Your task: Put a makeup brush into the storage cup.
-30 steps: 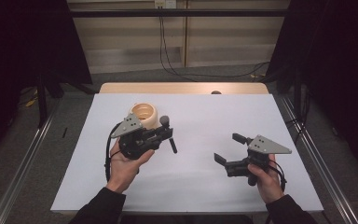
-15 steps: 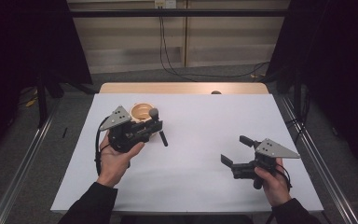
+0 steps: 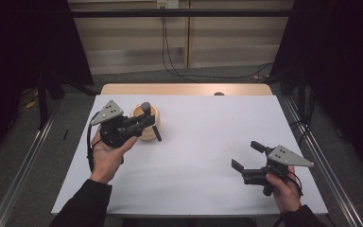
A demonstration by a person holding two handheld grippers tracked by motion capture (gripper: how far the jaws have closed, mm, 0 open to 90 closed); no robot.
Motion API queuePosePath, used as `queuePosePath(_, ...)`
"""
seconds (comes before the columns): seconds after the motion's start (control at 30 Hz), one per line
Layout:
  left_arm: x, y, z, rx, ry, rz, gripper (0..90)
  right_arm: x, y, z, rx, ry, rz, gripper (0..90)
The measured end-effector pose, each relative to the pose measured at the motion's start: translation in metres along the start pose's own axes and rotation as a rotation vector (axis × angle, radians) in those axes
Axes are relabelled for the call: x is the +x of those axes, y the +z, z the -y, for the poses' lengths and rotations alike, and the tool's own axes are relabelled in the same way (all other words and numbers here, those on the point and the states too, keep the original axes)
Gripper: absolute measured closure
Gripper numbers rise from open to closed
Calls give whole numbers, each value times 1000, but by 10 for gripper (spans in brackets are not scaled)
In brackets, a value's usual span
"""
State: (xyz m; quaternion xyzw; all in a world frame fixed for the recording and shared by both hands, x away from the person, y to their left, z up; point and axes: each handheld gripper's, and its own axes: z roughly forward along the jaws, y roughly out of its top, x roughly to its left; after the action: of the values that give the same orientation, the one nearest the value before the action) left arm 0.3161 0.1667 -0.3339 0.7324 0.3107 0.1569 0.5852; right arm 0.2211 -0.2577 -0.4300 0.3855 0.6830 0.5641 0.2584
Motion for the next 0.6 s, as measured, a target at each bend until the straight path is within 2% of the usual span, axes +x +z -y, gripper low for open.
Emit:
queuePosePath(0.2,10,-4,-4,-4,2,-22,779,-3,-5,3,-6,16,20,13)
queuePosePath(0.3,14,-6,-7,2,0,-43,780,-5,-7,6,-24,26,45,20)
queuePosePath(0.33,16,-6,-7,-3,-5,-42,780,-7,-8,7,-18,15,45,21)
queuePosePath(0.43,21,-8,-9,-4,-10,-54,780,-11,-8,10,-16,29,68,47)
queuePosePath(0.57,28,-8,-11,-9,-20,-64,780,-13,-8,13,-16,13,73,61)
queuePosePath(0.6,30,-7,-12,-3,-10,-71,780,-12,-8,13,-16,9,70,56)
